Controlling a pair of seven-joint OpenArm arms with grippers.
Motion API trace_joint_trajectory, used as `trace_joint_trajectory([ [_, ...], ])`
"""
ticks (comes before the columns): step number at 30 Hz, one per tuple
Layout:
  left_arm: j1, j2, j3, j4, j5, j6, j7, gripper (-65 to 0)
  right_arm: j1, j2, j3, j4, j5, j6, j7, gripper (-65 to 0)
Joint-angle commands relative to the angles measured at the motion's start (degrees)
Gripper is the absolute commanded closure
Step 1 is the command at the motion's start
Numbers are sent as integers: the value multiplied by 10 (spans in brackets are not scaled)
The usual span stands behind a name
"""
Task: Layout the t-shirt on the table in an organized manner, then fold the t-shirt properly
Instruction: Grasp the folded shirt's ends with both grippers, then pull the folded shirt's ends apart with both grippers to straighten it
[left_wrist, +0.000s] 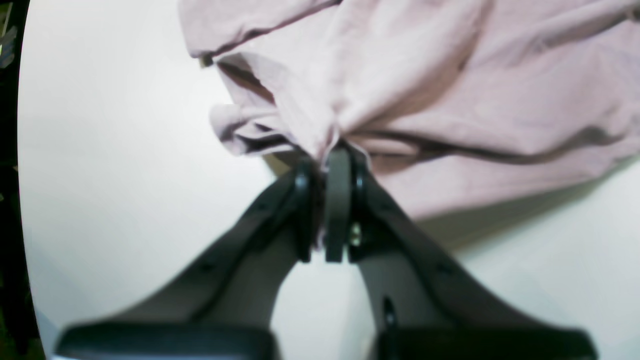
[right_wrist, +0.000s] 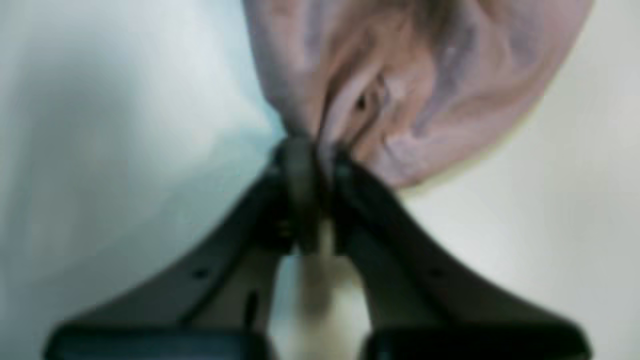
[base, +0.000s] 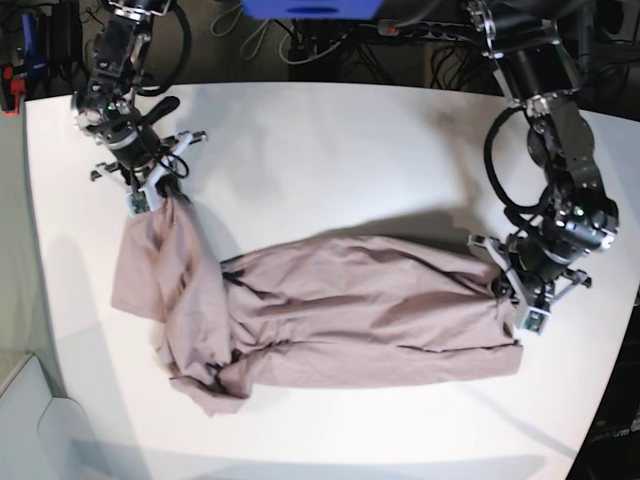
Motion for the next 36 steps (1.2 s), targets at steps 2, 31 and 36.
trace_joint_trajectory([
  [2,-12,-7,-1,25,-6,0,-15,-2,0,10,11,50,9,-1,19,0],
  [31,-43,-61,-106,-63,-115,0,-16,-2,249,82,-53,-49,9,-1,-108,0],
  [36,-32,-61,-106,-60,-115,0,-16,-2,241,91,-63,-50,9,-1,-114,-134],
])
